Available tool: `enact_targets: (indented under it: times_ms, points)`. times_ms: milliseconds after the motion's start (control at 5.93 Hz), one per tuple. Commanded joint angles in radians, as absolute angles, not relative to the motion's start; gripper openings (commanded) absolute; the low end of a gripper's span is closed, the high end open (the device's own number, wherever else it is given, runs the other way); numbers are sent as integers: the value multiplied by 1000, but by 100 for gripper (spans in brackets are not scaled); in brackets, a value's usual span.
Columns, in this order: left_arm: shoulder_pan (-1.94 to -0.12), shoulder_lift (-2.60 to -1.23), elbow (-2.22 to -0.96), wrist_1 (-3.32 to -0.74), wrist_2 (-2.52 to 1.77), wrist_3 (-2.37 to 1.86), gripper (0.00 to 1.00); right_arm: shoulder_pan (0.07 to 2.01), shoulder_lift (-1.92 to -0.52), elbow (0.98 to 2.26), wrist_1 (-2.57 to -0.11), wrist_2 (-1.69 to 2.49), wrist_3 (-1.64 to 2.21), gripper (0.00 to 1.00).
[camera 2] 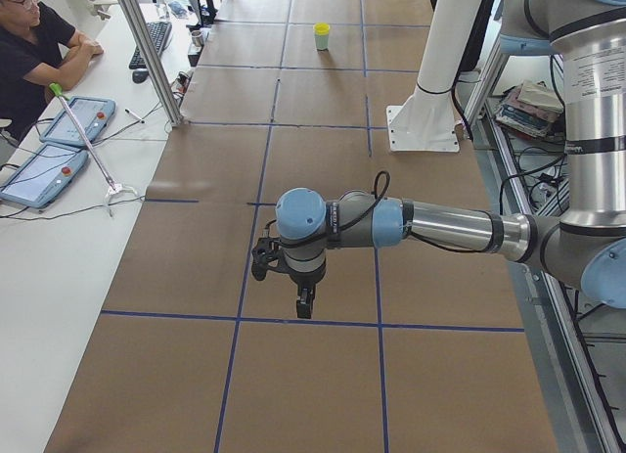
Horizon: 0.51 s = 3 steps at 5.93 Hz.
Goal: Transfer and stack yellow cup on green cup
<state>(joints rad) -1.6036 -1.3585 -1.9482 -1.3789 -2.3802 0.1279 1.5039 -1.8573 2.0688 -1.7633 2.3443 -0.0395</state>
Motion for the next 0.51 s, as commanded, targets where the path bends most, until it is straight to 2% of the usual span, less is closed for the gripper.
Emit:
enact_targets:
  times_ms: [0, 338]
  points:
    - [-1601, -1348, -1944, -1373, -2379, 129, 100, 1505, -1861, 2065, -1761, 2348, 32, 100]
    - [-1601, -1351, -1927, -1379, -2378, 129, 100, 1505, -1862, 2065, -1758, 2355, 58, 100]
